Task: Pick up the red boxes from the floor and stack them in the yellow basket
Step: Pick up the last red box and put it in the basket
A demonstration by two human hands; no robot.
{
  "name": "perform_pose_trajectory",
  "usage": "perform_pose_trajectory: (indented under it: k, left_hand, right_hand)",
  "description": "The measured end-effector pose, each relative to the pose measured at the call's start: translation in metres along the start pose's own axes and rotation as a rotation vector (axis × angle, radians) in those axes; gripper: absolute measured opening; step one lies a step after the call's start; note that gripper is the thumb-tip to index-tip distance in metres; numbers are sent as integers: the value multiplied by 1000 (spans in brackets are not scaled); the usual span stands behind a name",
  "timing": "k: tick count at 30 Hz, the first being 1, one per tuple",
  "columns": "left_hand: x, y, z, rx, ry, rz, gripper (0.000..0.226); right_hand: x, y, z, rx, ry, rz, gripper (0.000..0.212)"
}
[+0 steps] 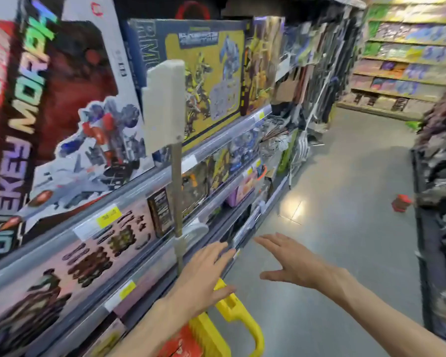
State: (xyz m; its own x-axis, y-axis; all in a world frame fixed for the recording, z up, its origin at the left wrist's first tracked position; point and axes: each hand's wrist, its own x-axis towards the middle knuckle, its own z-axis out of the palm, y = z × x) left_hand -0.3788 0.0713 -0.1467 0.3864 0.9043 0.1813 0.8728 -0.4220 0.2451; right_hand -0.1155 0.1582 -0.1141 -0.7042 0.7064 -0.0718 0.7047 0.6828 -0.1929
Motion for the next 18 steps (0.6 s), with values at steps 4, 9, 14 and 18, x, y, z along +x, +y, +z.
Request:
perform_pose_trajectory:
  k: [4, 9, 14, 18]
  left_hand:
    - [111, 44, 9, 45, 6, 157, 81]
    - [254, 104, 36, -10, 8, 287, 78]
    - [400, 162, 66, -30, 22, 377, 76]
    - [504, 192, 86, -47, 41, 419, 77]
  right_hand:
    - [-46, 89, -37, -38, 122, 173, 87]
    - [-97, 204, -71, 30, 228, 396, 87]
    - [-141, 327, -116, -21, 306, 516, 86]
    - [-161, 413, -160, -115, 319, 585, 85]
